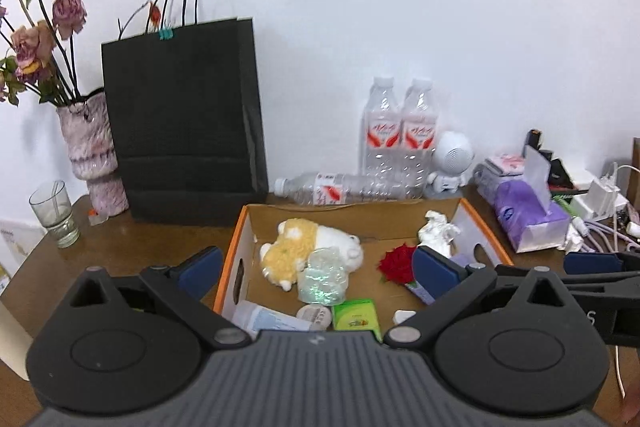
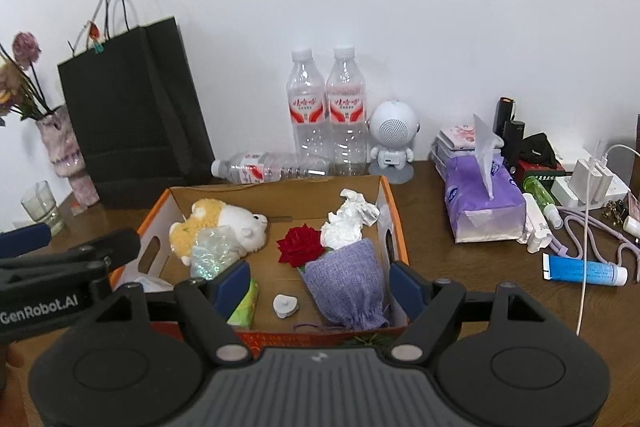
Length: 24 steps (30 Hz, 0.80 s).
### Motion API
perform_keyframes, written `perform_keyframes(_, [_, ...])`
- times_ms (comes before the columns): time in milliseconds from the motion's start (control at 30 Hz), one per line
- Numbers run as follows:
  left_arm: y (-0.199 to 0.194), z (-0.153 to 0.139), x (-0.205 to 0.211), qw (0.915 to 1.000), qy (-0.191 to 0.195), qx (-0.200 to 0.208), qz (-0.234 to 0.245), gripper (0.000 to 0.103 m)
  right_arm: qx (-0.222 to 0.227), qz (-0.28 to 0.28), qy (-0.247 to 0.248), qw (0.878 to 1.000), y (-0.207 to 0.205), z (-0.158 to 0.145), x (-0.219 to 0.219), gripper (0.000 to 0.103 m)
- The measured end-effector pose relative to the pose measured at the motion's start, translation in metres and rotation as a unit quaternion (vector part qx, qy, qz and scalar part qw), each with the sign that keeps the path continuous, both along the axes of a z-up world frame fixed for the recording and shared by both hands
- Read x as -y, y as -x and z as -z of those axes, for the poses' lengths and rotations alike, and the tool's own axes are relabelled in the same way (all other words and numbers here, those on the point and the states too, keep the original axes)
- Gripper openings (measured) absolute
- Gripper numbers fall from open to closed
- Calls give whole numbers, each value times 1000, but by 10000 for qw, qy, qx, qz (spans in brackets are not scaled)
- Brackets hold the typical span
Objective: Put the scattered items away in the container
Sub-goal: 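Withdraw both grippers from the box toward the black candy packet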
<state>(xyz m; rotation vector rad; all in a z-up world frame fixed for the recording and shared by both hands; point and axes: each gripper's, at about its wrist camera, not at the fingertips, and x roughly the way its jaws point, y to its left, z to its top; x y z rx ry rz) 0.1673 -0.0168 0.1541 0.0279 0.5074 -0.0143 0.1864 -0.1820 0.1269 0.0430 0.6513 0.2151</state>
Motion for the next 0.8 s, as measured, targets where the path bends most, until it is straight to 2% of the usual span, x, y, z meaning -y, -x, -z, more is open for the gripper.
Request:
perform_keyframes(133, [30,10,-2,9995,227,236,23,103,350,-149,-171,9991,27,8,11,76])
perform_keyframes(233, [62,20,-6,9983,324,494,4,103,684,-476,-77,9965,54,17,16,80])
perform_keyframes(367, [111,37,-11,9950,433,898,100,103,1231,-609,6,9905,103,30,24,82])
perform_keyframes(500, [156,52,-13,9913,522,1190,193,103,1153,-528,-321,9914,143,46,34,86])
perform_keyframes(600, [190,65,-11,9899,345,1345,287,103,1140,-475,-653,9902,174,59,42,88])
perform_keyframes(667, [209,75,-10,9897,222,1402,187,103,1181,-409,-646,9901,195,73,45,90])
perform_keyframes(733, [226,86,-9,9897,212,1413,-8,103,1088,-365,-658,9912,213,86,45,90])
perform_keyframes(800, [240,96,-10,9911,187,1317,11,103,907,-303,-660,9932,227,96,46,90])
